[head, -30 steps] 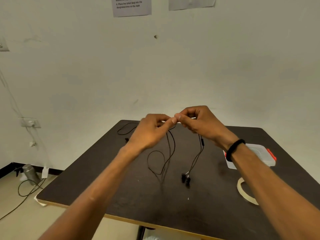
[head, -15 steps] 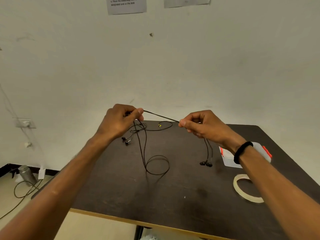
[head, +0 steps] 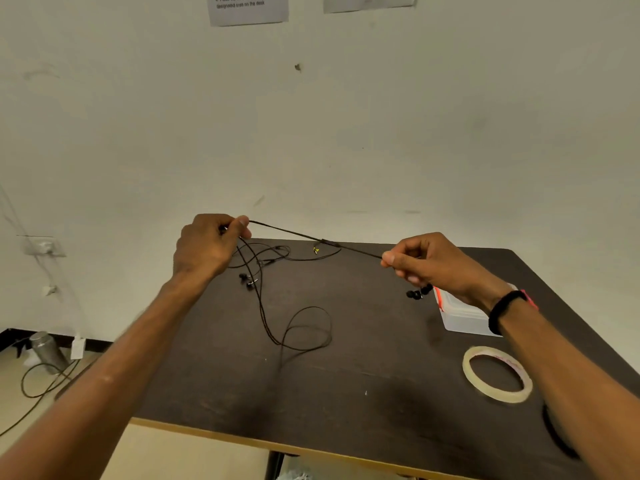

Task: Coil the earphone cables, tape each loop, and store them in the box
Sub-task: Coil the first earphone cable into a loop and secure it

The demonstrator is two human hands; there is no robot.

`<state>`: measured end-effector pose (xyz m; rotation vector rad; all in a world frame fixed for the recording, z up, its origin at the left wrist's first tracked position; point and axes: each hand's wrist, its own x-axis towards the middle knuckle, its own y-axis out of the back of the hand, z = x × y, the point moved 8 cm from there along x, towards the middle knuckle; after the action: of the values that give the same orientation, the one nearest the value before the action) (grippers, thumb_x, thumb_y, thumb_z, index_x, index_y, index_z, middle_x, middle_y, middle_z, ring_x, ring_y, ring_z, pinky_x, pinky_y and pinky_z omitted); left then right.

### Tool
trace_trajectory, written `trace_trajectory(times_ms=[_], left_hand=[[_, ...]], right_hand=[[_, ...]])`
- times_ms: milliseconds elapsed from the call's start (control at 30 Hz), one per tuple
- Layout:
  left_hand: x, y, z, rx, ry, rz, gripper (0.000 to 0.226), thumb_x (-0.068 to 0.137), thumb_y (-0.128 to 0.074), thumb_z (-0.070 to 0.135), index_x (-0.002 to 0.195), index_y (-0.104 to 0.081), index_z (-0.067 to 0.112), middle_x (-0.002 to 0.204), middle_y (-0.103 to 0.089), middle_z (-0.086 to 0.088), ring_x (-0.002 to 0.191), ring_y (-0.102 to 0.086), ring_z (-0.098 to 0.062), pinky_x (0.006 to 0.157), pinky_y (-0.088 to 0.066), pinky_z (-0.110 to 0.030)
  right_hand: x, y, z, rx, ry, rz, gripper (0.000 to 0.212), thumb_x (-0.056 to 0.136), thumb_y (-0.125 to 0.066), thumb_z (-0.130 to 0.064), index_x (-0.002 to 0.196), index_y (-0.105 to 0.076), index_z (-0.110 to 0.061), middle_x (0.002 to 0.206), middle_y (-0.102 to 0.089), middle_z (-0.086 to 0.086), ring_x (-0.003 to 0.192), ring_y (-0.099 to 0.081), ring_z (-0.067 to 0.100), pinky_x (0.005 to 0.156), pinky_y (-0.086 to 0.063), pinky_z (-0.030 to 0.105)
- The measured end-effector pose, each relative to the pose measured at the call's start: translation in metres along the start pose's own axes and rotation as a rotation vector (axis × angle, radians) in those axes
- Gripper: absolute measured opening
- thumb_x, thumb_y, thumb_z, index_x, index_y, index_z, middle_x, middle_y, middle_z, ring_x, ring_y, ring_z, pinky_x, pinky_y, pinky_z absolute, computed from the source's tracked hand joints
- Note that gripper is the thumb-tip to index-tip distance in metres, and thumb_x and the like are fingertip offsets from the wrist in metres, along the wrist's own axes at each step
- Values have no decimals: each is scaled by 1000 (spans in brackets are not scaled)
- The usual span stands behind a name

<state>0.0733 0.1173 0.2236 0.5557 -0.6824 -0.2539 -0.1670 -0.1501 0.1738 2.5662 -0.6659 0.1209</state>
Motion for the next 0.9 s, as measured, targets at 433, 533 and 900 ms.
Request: trace_trajectory(times_ms=[433, 533, 900], left_hand=[[-14, -49, -13, -134, 224, -211, 26, 95, -72, 43, 89, -83, 19, 80, -73, 5, 84, -67, -6, 62, -43, -20], [-17, -55, -10, -108, 211, -216, 27, 95, -72, 44, 86, -79, 20, 78, -75, -1, 76, -68, -9, 58, -44, -18], [-28, -113, 30, -1188, 504, -389, 19, 103, -58, 5, 118, -70, 4, 103, -80, -9, 79, -74, -13, 80, -61, -27]], right_hand=[[49, -46, 88, -287, -145, 79, 16, 104, -62, -27, 98, -74, -19, 89, -74, 0, 76, -63, 11, 65, -52, 26], [54, -53, 95, -344, -149, 97, 16, 105, -60, -26, 102, -73, -18, 90, -72, -2, 80, -65, 10, 66, -48, 23], [63, -59, 53, -531, 123, 258, 26, 105, -58, -34, 124, -69, -19, 124, -69, 3, 118, -63, 21, 100, -51, 35]])
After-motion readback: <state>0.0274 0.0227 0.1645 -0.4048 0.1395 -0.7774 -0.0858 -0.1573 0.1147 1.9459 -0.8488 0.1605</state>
